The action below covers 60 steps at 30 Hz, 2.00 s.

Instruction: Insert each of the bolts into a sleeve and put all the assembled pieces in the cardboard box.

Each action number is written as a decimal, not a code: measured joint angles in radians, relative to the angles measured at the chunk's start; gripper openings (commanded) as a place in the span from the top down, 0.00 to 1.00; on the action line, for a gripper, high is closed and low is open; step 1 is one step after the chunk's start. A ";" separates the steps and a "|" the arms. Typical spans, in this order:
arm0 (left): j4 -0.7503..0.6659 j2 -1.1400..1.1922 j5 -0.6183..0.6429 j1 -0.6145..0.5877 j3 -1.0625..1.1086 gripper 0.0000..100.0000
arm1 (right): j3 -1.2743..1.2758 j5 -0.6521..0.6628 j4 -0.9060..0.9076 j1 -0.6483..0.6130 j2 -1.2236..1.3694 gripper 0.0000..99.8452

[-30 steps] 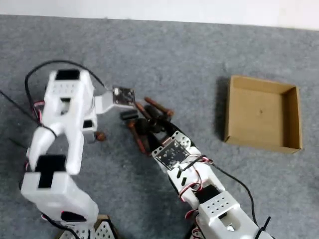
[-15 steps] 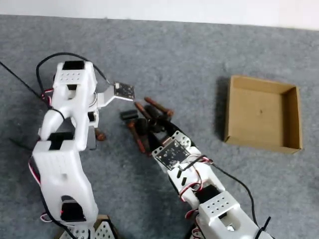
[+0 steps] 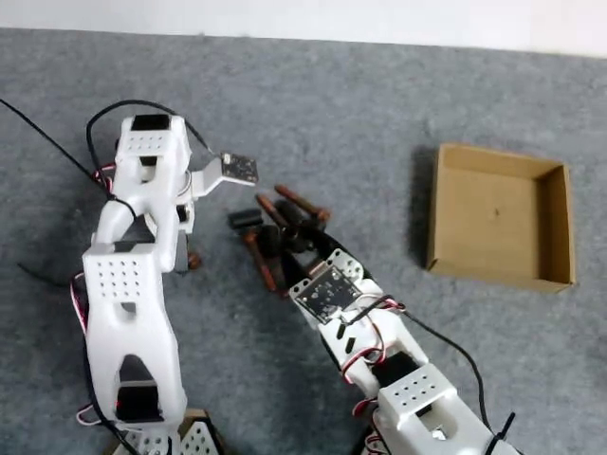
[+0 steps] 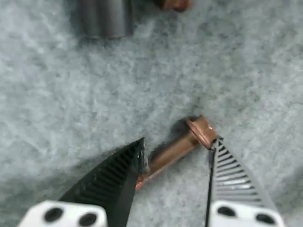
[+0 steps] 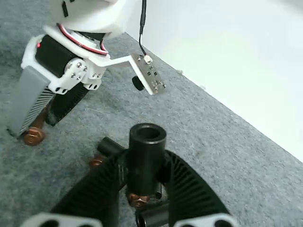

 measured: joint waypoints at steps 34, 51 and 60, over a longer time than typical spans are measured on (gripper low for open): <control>0.011 0.023 0.287 0.051 -0.419 1.00 | 0.000 0.000 0.000 0.037 0.000 1.00; 0.018 -0.566 1.091 0.098 -0.523 1.00 | 0.000 0.000 0.000 0.054 0.000 1.00; -0.023 -0.994 1.178 0.100 0.009 1.00 | 0.000 0.000 0.000 0.057 0.000 1.00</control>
